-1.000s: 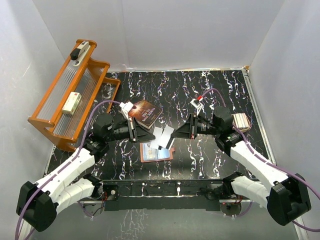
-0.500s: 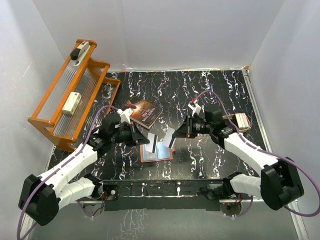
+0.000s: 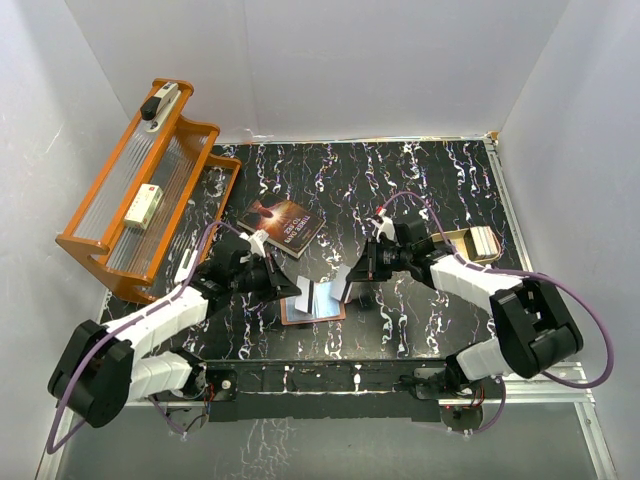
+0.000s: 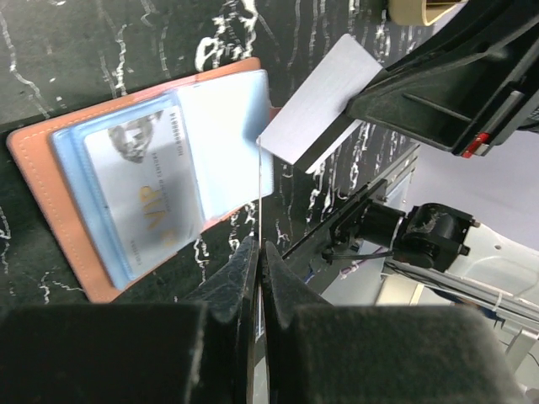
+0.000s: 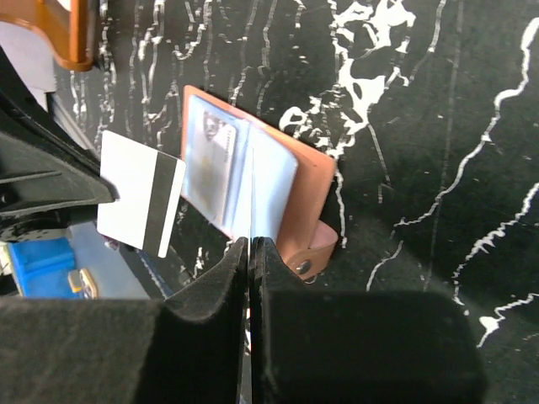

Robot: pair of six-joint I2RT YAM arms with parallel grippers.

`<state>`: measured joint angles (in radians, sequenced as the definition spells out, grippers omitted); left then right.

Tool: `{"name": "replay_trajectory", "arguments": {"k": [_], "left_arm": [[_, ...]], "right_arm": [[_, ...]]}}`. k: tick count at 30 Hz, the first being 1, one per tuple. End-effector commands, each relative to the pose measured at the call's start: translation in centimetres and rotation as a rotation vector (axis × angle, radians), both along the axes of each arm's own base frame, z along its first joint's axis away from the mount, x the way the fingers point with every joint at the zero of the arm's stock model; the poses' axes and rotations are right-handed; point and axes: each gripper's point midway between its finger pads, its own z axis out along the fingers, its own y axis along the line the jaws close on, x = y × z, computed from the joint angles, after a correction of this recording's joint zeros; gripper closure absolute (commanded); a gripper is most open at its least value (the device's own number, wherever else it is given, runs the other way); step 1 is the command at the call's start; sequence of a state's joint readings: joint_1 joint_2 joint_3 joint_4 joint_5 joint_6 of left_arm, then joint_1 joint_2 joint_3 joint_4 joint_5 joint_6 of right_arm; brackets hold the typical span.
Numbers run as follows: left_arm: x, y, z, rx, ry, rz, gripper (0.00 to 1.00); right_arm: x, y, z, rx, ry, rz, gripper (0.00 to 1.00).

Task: Put the credit cards into the card holder
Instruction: Insert the credit card into the card holder.

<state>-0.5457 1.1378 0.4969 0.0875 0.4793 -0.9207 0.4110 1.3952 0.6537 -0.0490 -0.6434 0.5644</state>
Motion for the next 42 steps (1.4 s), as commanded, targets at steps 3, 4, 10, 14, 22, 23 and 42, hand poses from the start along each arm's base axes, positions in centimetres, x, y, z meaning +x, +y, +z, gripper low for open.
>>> {"name": "replay_trajectory", "arguments": {"k": [3,4,10,14,22,23,42], "left_arm": [[0.0,0.0,-2.1,0.006,0.033,0.021,1.00],[0.0,0.0,-2.3,0.008,0.036,0.022,1.00],[0.2,-0.8,-2.8,-0.020,0.043,-0.009,1.00],[0.2,-0.5,-3.9,0.013,0.066,-0.004,1.00],[0.4,-0.3,-4.8,0.021,0.074,0.024,1.00],[0.4,-0.3,-5.0,0.023,0.075,0.024,1.00],[1.1,0.2,-7.5,0.074,0.110,0.079,1.00]], "right_arm": [[1.2,-0.6,-2.0,-0.054,-0.056,-0.020,1.00],[1.1,-0.7,-2.5,-0.066,-0.049,-0.021,1.00],[0.7,-1.8,-4.2,-0.133,-0.025,-0.037,1.00],[0.5,-2.4,-4.9,-0.169,-0.019,-0.050,1.00],[0.1,-2.6,-4.7,-0.170,-0.017,-0.051,1.00],[0.1,-2.6,-4.7,-0.170,-0.017,-0.053,1.00],[-1.1,-3.4,-5.4,-0.198,0.024,-0.068,1.00]]}}
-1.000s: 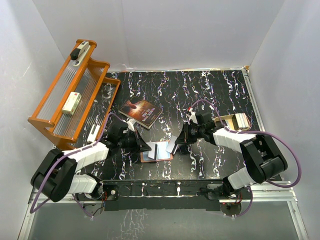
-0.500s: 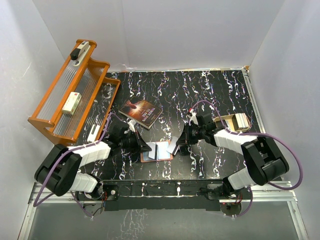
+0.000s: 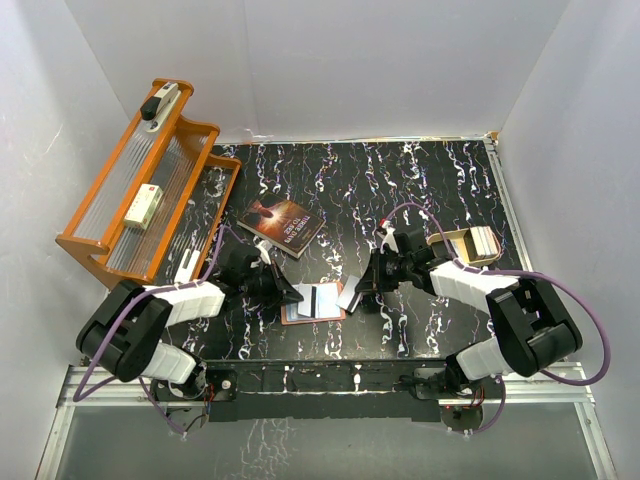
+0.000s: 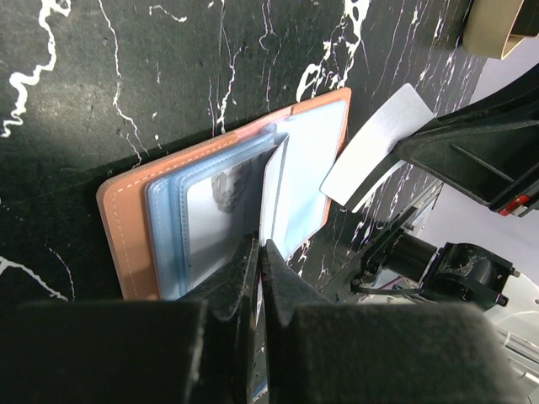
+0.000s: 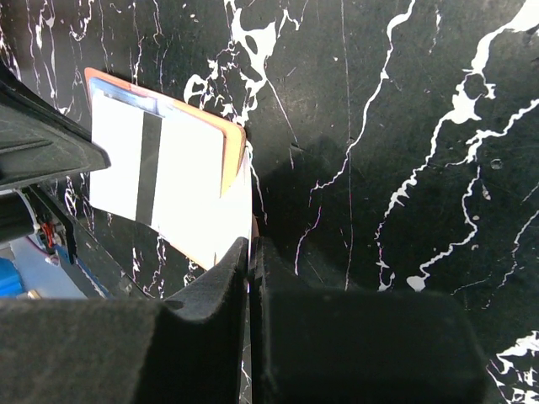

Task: Put the credit cards into the card holder
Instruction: Insert the credit card into the card holder.

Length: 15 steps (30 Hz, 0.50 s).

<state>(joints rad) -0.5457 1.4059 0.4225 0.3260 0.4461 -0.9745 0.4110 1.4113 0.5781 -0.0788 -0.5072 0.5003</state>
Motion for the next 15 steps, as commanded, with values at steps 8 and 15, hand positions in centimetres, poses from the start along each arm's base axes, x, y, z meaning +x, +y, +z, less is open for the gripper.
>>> {"name": "replay_trajectory", "arguments": {"k": [8,15], "left_arm": [[0.37,0.12,-1.03,0.010,0.009,0.037,1.00],[0.29,0.26,-0.96,-0.001,0.017,0.065,1.00]], "right_arm": [[-0.63,-0.94,-1.12,-0.047,0.008,-0.016,1.00],[-1.20,-0.94,-1.33,-0.038,0.015,-0.019,1.00]]}}
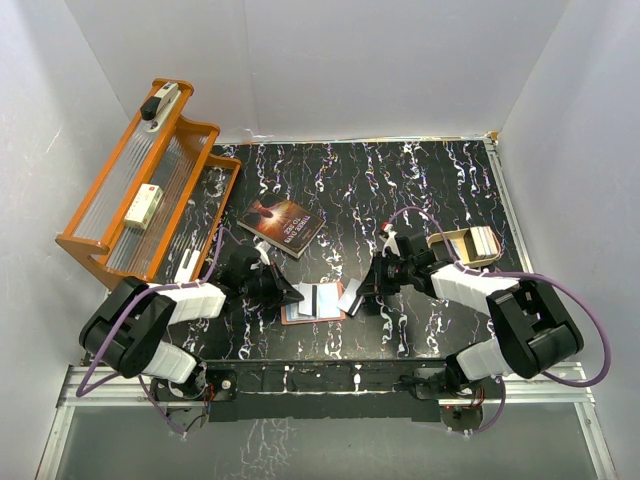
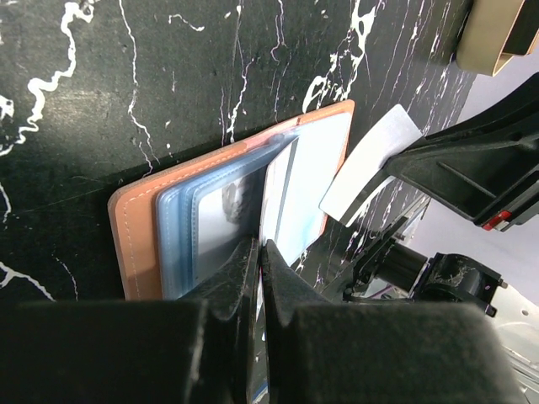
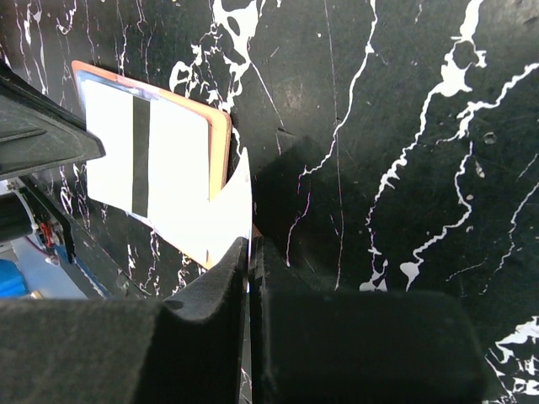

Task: Put the credit cards into the card holder
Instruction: Insert the credit card into the card holder.

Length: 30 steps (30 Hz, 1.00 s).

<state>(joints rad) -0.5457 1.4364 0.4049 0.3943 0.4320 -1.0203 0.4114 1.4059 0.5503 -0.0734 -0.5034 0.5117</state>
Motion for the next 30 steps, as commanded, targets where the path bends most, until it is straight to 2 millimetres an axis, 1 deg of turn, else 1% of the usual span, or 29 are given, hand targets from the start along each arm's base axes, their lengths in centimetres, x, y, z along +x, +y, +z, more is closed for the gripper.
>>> {"name": "replay_trajectory", "arguments": {"k": [1,9,18,22,27,28,30], "left_arm": [[-0.2,0.3,-0.5,0.012,0.013,0.027,1.00],[-0.7,0.0,-1.3,0.013,0.043,0.038,1.00],[-1.5,-0.1,-1.5,0.047,0.066,0.026,1.00],[-1.2,-0.6,-1.5,0.045,0.062,0.020,1.00],[-1.0,-1.2,-1.5,0.037,0.052,0.034,1.00],[-0.9,-1.2,-1.4,0.040,0.053,0.034,0.98],[-0.9,-1.1,-1.3,0.058,0.055,0.028,0.91]], "right_arm": [[-0.6,-0.7,-0.7,-0.033,-0.006,-0.010,1.00],[-0.8,-0.8,-0.8,-0.031,-0.005,-0.018,1.00],[-0.9,-0.8,-0.8,-0.024,-0.007,-0.020,1.00],[-0.8,-0.7,-0.6,-0.020,-0.010,-0.024,1.00],[-1.1,-0.9,-0.7,-0.023,0.000,-0.038,1.00],[-1.2,-0.9,-0.6,-0.023,0.003,-0.035,1.00],[-1.3,-1.0,-0.3,-0.027,0.002,-0.033,1.00]]}}
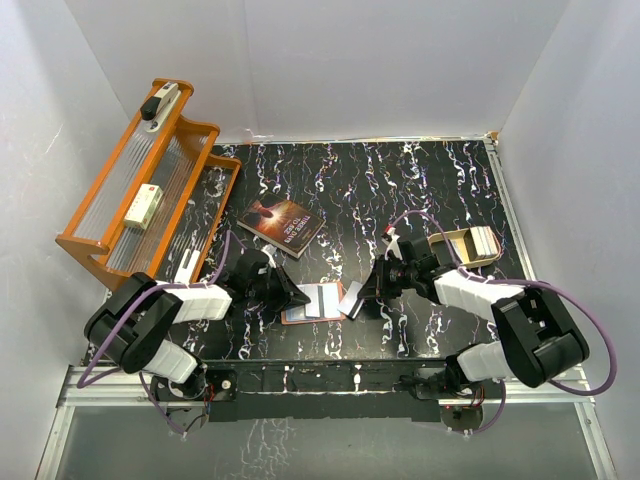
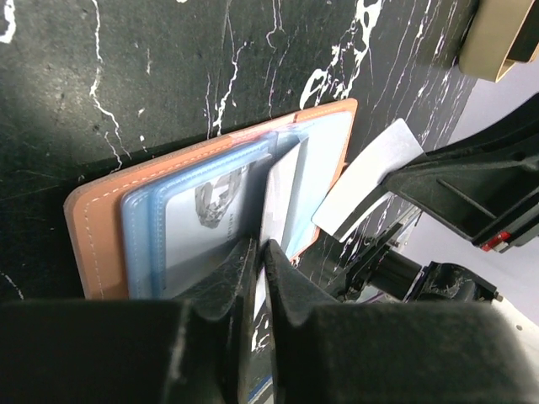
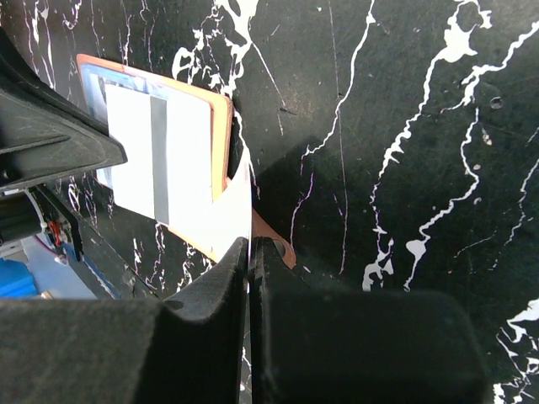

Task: Put the credit cards into the card holder
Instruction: Insert the credit card into the card holder.

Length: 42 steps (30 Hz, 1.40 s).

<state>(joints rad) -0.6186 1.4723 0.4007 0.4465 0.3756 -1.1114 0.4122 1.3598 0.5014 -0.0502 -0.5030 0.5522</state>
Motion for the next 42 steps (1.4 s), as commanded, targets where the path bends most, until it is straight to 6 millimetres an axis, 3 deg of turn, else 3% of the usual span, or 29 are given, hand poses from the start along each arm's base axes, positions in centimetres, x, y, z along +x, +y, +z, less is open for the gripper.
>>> {"name": "replay_trajectory", "arguments": {"k": [1,7,11,14,25,33,42], "left_arm": [[-0.2,0.5,-0.7,0.078,0.019,0.001,0.86],[0.2,1.5,0.6,0.136,-0.029,0.007,0.64],[0.4,1.7,1.5,0.146,-0.053,0.011,0.57],[0.5,1.5,1.7,0.146,-0.057,-0.004,0.54],[0.4,1.0,0.7,0.149,-0.028,-0.028,0.51],[0.4,-0.1,0.4,0.100,-0.002,-0.041,0.51],[0.7,-1.3,1.1,0.053,-0.024,-0.060,0.50]], "right_arm": [[-0.3,-0.8,0.0,-0.051,-0.011,-0.009,1.00],[0.5,-0.6,3.7,-0.026,-0.060,-0.032,1.00],[1.0,-0.8,6.1,-0.011,-0.119,-0.063,1.00],[1.5,-0.9,6.9,-0.012,-0.160,-0.078,1.00],[3.0,-1.2,5.3,0.026,-0.270,-0.152,1.00],[2.1,-0.2,3.5,0.025,-0.239,-0.107,1.00],[1.4,0.4,3.6,-0.004,-0.247,-0.091,1.00]]}}
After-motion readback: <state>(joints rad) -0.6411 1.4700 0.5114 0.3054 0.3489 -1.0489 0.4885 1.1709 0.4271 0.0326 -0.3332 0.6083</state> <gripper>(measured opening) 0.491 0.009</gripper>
